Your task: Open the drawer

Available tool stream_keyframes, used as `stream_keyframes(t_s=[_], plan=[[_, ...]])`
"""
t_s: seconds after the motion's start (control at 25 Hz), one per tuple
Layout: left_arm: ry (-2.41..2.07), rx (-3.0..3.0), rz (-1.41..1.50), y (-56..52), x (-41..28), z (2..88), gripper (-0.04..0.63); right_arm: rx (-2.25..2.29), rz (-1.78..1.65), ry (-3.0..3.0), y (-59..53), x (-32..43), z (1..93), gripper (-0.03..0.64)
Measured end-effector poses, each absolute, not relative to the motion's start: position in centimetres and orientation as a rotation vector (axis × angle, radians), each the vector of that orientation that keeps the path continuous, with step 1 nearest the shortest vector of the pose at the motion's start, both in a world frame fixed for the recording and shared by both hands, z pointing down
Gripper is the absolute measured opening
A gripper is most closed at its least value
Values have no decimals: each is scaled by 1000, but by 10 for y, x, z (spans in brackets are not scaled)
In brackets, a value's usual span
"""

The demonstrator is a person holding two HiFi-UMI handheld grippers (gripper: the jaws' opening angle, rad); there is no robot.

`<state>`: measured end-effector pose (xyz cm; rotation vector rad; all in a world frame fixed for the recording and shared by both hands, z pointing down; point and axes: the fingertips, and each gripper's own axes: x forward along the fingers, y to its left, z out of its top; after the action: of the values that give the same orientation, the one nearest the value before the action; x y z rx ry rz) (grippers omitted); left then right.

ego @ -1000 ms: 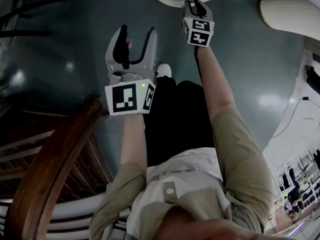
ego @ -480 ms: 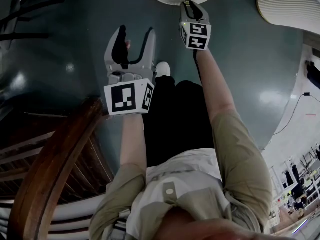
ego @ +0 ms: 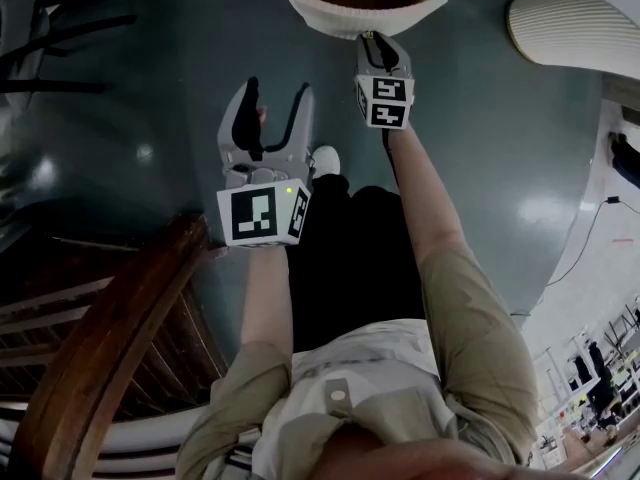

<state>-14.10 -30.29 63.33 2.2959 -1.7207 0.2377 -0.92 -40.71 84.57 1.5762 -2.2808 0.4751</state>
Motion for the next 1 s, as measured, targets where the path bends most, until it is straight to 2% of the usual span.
stream_keyframes(t_s=[1.0], plan=[[-1659,2305,287,-280,-126,607,287,1524,567,-2211,-359,-2,851,104]])
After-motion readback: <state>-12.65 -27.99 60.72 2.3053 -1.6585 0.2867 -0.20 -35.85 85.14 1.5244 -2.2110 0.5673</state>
